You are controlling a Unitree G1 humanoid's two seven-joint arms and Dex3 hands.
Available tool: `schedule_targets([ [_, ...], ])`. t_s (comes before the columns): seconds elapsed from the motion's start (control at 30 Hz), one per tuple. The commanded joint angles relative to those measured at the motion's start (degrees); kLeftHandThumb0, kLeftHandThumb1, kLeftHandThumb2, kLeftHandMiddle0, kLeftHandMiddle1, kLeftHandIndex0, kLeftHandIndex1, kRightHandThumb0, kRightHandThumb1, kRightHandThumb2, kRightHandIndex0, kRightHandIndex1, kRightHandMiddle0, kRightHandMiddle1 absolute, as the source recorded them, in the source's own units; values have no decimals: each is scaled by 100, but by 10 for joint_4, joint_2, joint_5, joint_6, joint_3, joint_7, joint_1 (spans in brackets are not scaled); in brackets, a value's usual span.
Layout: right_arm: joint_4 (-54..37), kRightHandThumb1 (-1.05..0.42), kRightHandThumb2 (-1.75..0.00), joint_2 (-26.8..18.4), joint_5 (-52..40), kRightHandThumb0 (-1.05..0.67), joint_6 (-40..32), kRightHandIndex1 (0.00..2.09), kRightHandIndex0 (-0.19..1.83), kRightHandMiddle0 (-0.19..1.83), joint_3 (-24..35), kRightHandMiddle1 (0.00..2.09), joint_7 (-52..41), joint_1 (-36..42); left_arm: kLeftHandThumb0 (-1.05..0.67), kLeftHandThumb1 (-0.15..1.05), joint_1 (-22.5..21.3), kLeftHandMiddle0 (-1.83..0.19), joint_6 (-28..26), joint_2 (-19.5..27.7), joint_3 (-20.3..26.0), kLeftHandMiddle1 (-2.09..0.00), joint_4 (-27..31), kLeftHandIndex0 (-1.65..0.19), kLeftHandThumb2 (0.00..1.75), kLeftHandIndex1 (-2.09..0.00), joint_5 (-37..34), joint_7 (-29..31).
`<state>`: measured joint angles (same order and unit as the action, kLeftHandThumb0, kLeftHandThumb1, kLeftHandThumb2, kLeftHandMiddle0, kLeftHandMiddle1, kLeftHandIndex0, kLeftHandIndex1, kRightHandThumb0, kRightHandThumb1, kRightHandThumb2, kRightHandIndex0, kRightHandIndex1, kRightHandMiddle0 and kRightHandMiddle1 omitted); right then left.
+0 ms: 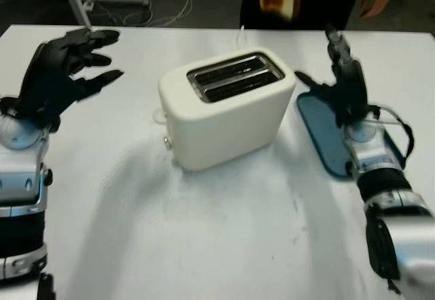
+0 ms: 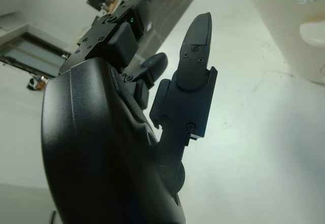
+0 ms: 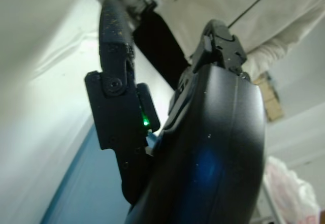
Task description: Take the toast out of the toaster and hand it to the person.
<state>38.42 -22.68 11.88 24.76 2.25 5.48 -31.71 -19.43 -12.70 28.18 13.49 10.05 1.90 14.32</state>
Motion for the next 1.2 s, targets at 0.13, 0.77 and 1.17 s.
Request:
schedule_targets([
  [0.13,-224,-92,-65,35,-20,-66,-47,3,7,10,-2,3,-19,166,-39,92,83,-26,-9,-60,19,-81,79,-52,18,-11,-22,-41],
  [0.77,-395,-92,-77,156,-37,-60,-127,2,8,9,-34,1,-33,344,-44,92,290,-11,172,-254,-84,-61,96,-35,43,-1,44,-176],
  [1.17,-419,-92,-77,173,-32,-57,-163,1,9,9,-42,1,-32,348,-56,92,292,-13,133,-258,-115,-53,85,-35,50,-1,37,-157],
])
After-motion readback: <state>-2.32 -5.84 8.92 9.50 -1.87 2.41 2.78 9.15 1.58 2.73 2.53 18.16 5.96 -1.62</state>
